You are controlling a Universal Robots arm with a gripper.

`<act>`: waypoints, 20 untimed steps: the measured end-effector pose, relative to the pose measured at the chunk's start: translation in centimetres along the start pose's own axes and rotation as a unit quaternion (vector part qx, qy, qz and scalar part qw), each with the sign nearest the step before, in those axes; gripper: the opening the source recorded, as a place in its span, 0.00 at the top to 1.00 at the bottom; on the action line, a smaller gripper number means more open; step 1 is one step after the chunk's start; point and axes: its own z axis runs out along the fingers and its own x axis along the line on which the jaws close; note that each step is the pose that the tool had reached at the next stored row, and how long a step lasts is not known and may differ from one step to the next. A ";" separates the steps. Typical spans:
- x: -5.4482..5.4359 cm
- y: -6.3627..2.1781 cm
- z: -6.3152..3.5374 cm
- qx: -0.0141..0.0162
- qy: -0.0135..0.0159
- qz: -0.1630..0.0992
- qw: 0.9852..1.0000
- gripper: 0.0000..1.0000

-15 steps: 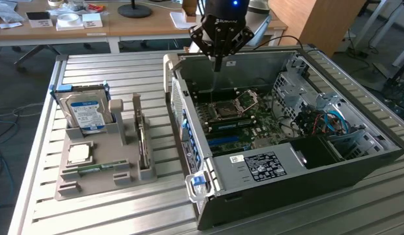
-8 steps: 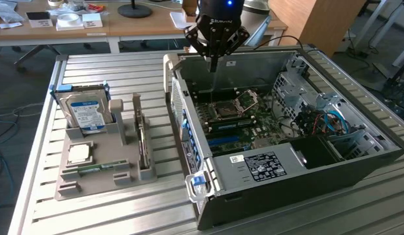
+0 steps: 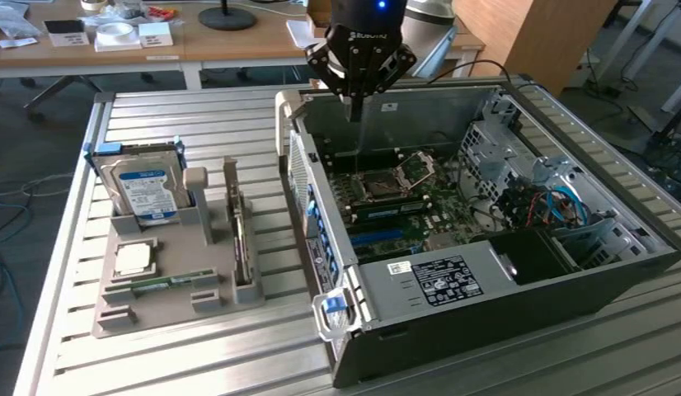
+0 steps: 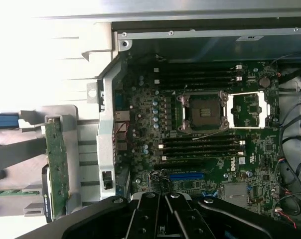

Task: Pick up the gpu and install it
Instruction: 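Reach for the gpu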

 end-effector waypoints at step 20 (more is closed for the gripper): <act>1.2 -0.09 -0.03 0.000 0.000 0.000 1.000 0.89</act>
